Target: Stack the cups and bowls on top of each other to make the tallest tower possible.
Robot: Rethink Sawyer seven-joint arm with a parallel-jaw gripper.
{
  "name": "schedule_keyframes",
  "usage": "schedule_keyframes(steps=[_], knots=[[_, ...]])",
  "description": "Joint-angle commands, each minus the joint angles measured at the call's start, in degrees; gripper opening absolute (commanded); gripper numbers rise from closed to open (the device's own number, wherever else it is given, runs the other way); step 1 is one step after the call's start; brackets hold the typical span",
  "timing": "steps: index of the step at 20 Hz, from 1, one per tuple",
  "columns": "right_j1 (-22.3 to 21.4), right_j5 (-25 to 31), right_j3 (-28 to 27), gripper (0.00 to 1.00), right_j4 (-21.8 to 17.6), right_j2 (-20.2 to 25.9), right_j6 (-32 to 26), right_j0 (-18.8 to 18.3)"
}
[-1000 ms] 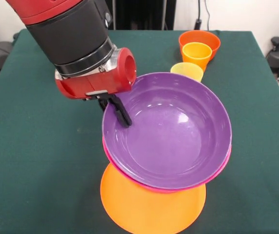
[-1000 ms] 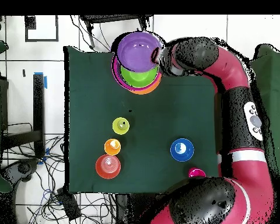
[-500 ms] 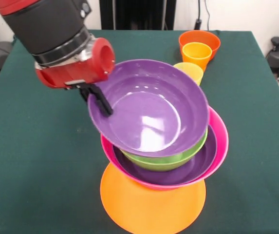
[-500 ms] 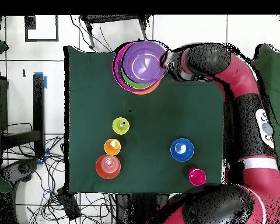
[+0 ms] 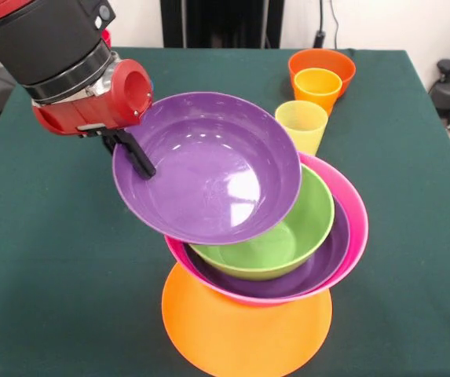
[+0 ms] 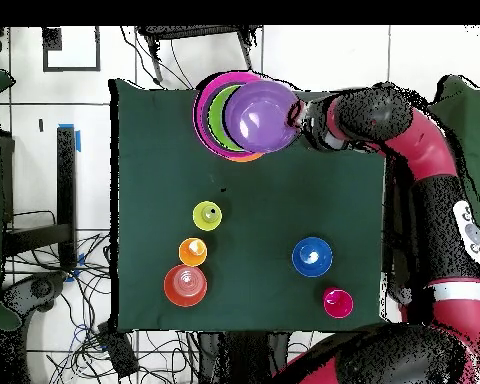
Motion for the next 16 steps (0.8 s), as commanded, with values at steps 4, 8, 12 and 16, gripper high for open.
schedule_keyframes(steps=[4, 8, 12, 16], knots=[[-0.2, 0.0, 5.1, 0.0, -0.6, 2.4, -5.0, 1.2], [-1.2, -1.0, 6.9, 0.0, -0.1, 2.7, -3.8, 0.8], [-1.2, -1.7, 6.9, 0.0, 0.3, 3.0, -2.8, 1.0], [-0.5, -2.7, 6.3, 0.0, 0.6, 3.2, -1.9, 1.3]])
